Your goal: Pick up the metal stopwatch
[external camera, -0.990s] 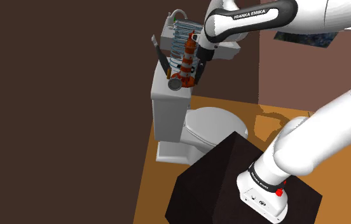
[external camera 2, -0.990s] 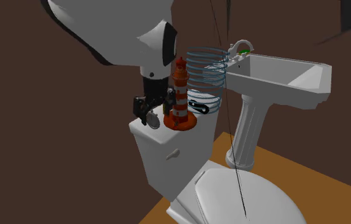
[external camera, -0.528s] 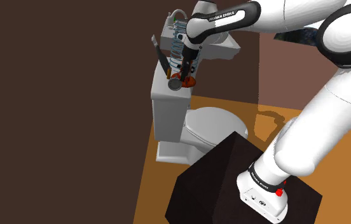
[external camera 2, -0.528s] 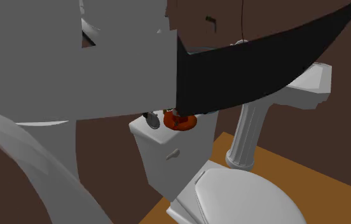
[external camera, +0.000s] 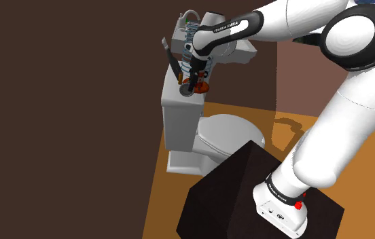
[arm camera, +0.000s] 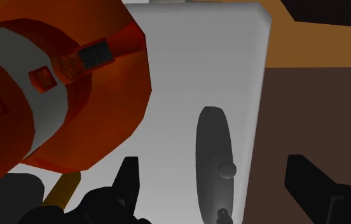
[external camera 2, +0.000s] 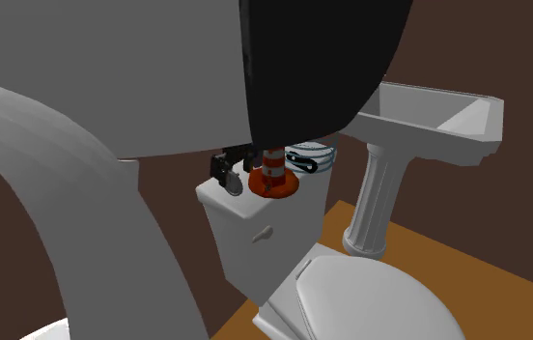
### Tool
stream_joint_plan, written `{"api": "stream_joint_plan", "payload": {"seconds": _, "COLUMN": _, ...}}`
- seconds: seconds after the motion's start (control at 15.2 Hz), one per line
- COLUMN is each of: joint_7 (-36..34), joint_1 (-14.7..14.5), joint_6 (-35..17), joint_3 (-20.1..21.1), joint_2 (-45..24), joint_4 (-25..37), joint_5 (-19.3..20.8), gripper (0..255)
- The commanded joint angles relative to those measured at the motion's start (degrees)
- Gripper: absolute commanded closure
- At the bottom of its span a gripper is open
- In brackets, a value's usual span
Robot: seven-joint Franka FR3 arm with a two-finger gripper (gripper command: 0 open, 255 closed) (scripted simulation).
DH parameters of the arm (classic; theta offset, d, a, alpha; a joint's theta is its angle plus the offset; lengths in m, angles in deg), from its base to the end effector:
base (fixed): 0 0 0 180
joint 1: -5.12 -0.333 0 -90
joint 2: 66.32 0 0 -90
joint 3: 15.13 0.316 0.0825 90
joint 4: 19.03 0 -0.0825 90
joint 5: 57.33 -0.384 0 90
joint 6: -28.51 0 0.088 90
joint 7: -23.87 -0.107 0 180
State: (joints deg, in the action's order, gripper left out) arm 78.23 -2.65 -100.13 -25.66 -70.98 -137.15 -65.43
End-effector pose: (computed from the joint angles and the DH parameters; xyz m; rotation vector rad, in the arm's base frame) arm 0.5735 -0.0222 0.4062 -2.8397 -1.2331 -0.2158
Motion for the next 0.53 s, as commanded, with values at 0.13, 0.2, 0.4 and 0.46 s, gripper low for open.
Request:
{"api": "stream_joint_plan", "payload": {"seconds": 0.13, "joint_7": 0.11, "joint_1": -0.06, "joint_6": -1.19, "joint_3": 0.08, "joint_2": -0.39, "joint_4": -0.77, "joint_5": -0.20, "gripper": 255}}
{"api": "stream_joint_plan", "payload": {"seconds": 0.2, "joint_7": 0.11, "joint_1": -0.06, "joint_6": -1.19, "joint_3": 0.08, "joint_2": -0.43, "joint_4": -0.73, "joint_5": -0.21, "gripper": 255}}
{"api": "stream_joint_plan", "payload": {"seconds": 0.4, "joint_7": 0.12, "joint_1": -0.06, "joint_6": -1.22, "joint_3": 0.08, "joint_2": -0.49, "joint_4": -0.70, "joint_5": -0.22, "gripper": 255}}
{"api": "stream_joint_plan", "payload": {"seconds": 0.46, "joint_7": 0.13, "joint_1": -0.05, "joint_6": -1.23, "joint_3": 0.08, "joint_2": -0.49, "joint_4": -0.70, "joint_5": -0.23, "gripper": 255}}
